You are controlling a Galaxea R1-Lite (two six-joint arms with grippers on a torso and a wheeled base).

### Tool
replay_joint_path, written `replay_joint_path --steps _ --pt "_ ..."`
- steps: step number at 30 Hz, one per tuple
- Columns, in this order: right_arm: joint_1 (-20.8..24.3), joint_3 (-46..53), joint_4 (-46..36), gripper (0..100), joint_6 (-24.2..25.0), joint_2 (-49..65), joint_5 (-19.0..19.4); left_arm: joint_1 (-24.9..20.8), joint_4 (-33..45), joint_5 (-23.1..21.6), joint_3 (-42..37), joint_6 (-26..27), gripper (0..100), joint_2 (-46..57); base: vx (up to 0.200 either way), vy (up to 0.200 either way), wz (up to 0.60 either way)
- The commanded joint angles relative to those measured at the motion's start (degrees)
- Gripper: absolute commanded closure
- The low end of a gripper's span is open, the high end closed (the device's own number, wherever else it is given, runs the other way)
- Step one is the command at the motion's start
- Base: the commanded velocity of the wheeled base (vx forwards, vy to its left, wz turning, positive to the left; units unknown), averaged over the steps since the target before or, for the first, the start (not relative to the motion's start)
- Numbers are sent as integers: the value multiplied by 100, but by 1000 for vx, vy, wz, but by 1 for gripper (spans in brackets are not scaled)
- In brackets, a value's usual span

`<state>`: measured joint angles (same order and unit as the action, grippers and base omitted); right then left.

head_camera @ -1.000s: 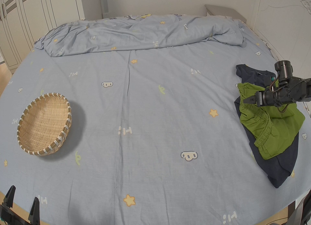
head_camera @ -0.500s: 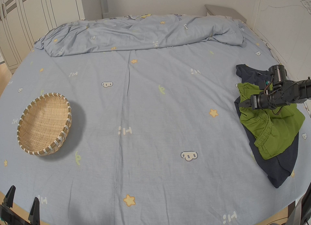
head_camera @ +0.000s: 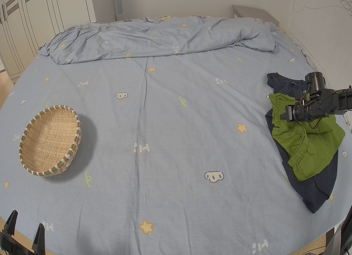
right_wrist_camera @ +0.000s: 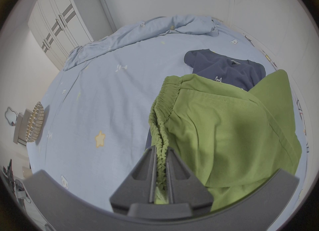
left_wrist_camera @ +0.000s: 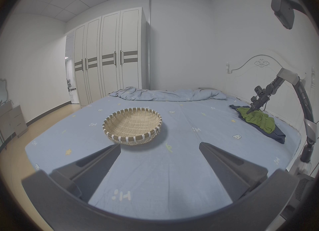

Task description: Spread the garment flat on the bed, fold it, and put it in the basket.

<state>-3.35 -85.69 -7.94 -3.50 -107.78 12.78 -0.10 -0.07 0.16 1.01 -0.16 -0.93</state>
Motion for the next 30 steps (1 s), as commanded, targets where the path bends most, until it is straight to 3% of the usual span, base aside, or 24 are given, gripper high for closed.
replay_joint_path --steps 1,5,6,7,11,13,20,28,30 --pt "28 -458 -674 100 86 152 -3 1 -1 2 -101 -2 0 75 0 0 0" --pt "133 -1143 -2010 100 359 494 -3 1 -1 2 -101 -2 0 84 0 0 0" --pt "335 -1442 -2537 100 657 618 -12 1 -1 2 -101 -2 0 84 0 0 0" --pt "344 -1460 -2573 100 693 626 -12 1 -1 2 -101 -2 0 84 0 0 0" --pt "880 -1328 -3065 100 1580 1127 -12 1 -1 2 -101 -2 0 84 0 0 0" --pt "1091 -528 -2942 100 1791 1417 -21 1 -1 2 -101 -2 0 84 0 0 0" --pt "1487 298 -2098 100 1844 1655 -91 1 -1 2 -101 -2 0 75 0 0 0" --pt "2972 289 -1993 100 2160 1655 -100 1 -1 2 -92 -2 0 84 0 0 0" --pt "3491 307 -1562 100 2178 1619 -117 1 -1 2 -101 -2 0 84 0 0 0"
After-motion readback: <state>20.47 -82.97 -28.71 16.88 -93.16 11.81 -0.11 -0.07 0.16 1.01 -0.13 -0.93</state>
